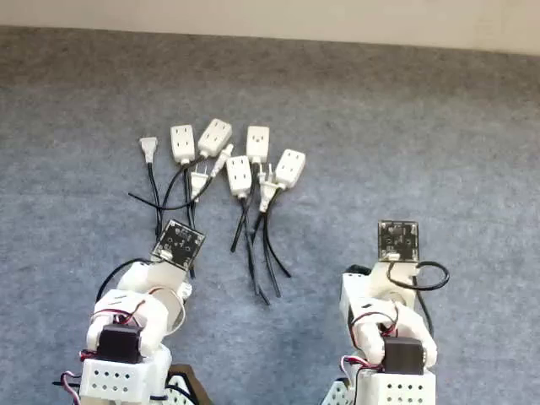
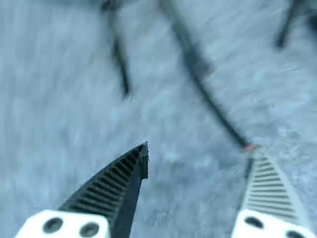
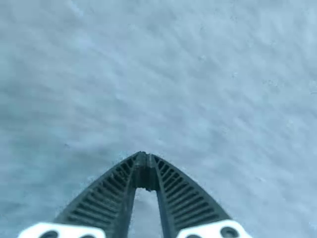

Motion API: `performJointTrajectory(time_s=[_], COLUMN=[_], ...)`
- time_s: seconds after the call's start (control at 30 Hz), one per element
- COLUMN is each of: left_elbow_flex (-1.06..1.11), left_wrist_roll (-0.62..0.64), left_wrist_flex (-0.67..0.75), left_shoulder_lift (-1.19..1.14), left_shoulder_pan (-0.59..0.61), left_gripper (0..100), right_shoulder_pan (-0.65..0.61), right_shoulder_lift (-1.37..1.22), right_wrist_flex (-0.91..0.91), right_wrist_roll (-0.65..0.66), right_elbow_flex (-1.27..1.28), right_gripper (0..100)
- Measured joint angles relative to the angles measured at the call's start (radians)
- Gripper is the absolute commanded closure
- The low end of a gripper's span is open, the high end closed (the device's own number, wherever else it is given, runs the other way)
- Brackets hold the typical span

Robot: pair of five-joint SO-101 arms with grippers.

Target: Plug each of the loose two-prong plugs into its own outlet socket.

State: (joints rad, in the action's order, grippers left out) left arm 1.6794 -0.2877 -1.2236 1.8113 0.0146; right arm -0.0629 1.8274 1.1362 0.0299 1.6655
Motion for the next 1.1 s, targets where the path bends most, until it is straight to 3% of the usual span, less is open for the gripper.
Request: performJointTrajectory(time_s=[0.13,0.4,0.6,0.7,0.93,1.1], left_elbow_flex=[0.0,0.0,0.0,0.0,0.0,-0.003], left_wrist_roll=[0.0,-0.002,-0.002,-0.002,-0.002,-0.002], left_wrist_flex=[0.002,0.002,0.002,0.005,0.083,0.115], left_shoulder_lift=[0.0,0.0,0.0,0.0,0.0,0.0], left_shoulder_pan=[0.0,0.0,0.0,0.0,0.003,0.166], left_gripper=[85,85,75,69,66,66], right_shoulder_pan=[-0.003,-0.008,-0.008,-0.008,0.012,0.138], right_shoulder_lift=[0.0,0.0,0.0,0.0,0.0,0.0], right_wrist_flex=[0.0,0.0,0.003,0.005,-0.035,-0.114], right_wrist_roll=[0.0,0.0,-0.009,-0.009,0.02,0.129], right_elbow_flex=[0.0,0.0,0.0,0.0,0.0,0.0], right_gripper=[98.5,97.0,73.2,66.6,66.6,66.6])
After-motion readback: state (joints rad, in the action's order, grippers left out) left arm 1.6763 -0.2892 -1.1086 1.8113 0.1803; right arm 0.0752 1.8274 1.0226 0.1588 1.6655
